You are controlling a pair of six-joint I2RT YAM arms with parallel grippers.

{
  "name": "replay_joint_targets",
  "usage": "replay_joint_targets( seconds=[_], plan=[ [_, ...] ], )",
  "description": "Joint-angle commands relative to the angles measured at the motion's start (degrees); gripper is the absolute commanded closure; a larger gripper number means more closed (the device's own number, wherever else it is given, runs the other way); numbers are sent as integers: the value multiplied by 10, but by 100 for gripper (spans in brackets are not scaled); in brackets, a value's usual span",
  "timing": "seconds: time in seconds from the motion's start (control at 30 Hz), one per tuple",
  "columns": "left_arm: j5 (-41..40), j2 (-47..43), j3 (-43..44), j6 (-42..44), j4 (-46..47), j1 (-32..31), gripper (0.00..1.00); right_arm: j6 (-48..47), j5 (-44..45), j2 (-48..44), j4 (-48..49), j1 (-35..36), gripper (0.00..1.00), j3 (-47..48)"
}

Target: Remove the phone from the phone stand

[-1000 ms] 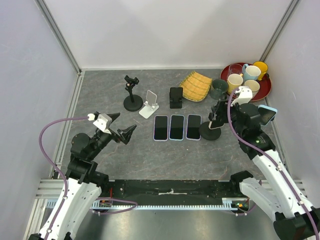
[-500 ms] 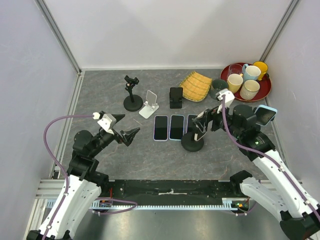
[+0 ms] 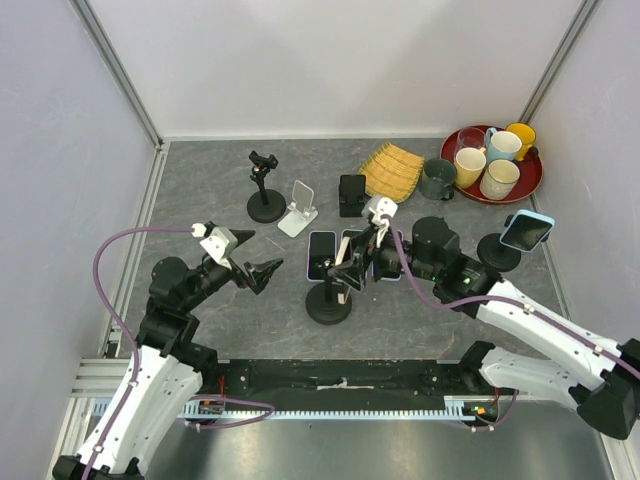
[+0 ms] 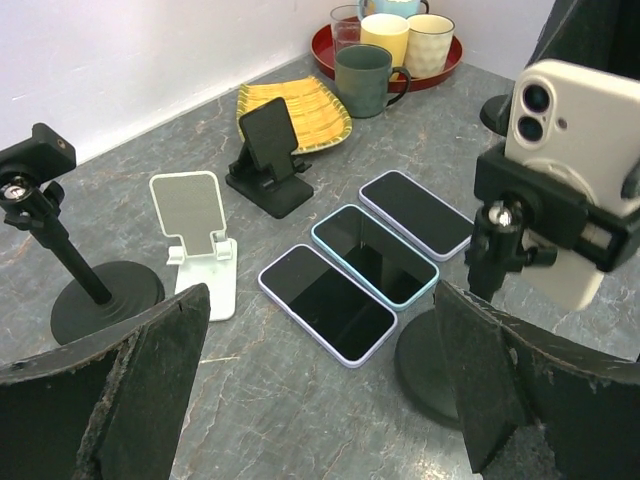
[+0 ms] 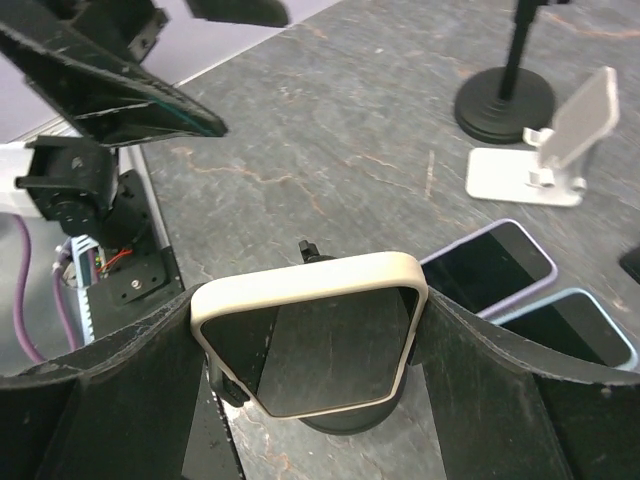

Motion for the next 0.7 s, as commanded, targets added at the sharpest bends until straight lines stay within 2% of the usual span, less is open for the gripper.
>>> replay_joint_targets(
  seconds=[0.0,0.43,0.63,0.67],
  plan=[
    [20,8,-2,23,16,-4,0,-24,-36,13,172,35,97,-2],
    [114,68,10,52,-2,-34,0,-49,-107,67,195,58,87,-46],
    [133,91,18,72,-33,-60,0,-64,-100,53,169,60,80,-51],
    [144,94,18,74,-33,-61,0,-65,-97,49,159,60,74,-53]
  ],
)
